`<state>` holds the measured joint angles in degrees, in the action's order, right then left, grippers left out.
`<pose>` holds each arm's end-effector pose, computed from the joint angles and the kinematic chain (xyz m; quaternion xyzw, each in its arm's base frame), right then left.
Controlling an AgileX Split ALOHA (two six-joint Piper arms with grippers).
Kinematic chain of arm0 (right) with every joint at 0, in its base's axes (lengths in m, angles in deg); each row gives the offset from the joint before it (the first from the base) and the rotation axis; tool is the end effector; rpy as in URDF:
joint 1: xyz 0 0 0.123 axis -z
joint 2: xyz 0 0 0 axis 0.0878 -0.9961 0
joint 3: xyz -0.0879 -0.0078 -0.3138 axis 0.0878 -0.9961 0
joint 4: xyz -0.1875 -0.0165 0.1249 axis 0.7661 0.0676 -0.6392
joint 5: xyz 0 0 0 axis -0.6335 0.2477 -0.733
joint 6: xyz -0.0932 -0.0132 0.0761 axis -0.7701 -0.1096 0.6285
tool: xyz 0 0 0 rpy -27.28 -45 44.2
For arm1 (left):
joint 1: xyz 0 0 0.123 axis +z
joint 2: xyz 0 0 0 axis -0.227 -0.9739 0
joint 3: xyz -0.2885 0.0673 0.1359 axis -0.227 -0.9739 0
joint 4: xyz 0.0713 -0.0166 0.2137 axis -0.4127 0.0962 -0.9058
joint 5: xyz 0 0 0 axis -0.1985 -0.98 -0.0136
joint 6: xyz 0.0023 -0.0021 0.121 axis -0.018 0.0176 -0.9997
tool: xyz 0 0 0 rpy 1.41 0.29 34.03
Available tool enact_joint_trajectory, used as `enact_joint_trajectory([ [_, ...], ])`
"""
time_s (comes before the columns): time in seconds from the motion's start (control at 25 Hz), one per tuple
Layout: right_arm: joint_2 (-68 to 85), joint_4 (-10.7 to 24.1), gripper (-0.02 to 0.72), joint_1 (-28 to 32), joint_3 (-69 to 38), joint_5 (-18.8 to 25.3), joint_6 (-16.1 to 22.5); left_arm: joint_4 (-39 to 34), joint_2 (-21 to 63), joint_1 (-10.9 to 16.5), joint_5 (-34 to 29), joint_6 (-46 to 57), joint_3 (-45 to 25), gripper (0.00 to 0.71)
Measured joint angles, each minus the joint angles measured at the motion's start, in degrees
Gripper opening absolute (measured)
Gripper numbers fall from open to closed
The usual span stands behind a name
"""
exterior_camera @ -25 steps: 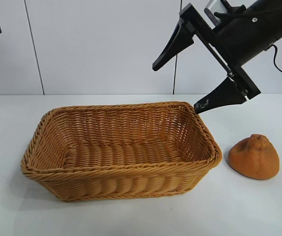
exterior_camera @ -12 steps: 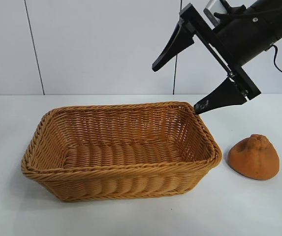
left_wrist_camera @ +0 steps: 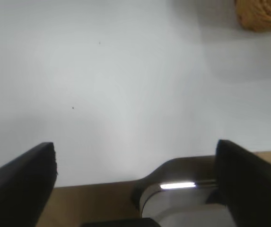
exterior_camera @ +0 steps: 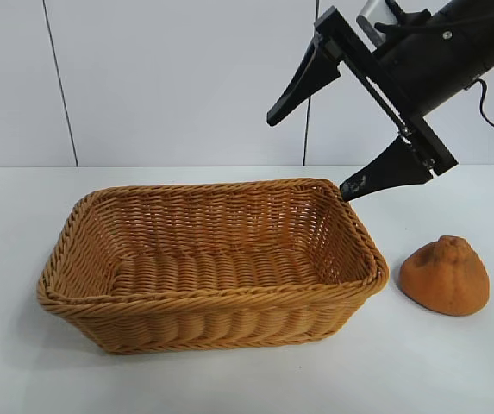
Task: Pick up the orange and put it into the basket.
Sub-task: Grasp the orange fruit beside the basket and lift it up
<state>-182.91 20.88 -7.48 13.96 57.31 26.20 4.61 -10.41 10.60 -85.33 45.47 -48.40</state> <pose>0.3194 0.1502 0.2579 -0.0281 0.9277 0.3650 0.0739 0.0224 -0.0060 0.2587 0.0163 0.9543 -0.0302 0.2970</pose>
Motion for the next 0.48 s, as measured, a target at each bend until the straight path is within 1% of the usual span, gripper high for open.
enact_joint_trajectory([
  [0.04,0.0,0.0,0.694,0.0,0.0,0.0,0.0,0.0,4.3,0.0,0.3,0.0,-0.3,0.644],
  [0.12,0.0,0.0,0.694,0.0,0.0,0.0,0.0,0.1,8.2,0.0,0.5,0.0,-0.4,0.644],
  [0.48,0.0,0.2,0.694,0.0,0.0,0.6,0.0,0.1,19.8,0.0,0.5,0.0,-0.4,0.645],
])
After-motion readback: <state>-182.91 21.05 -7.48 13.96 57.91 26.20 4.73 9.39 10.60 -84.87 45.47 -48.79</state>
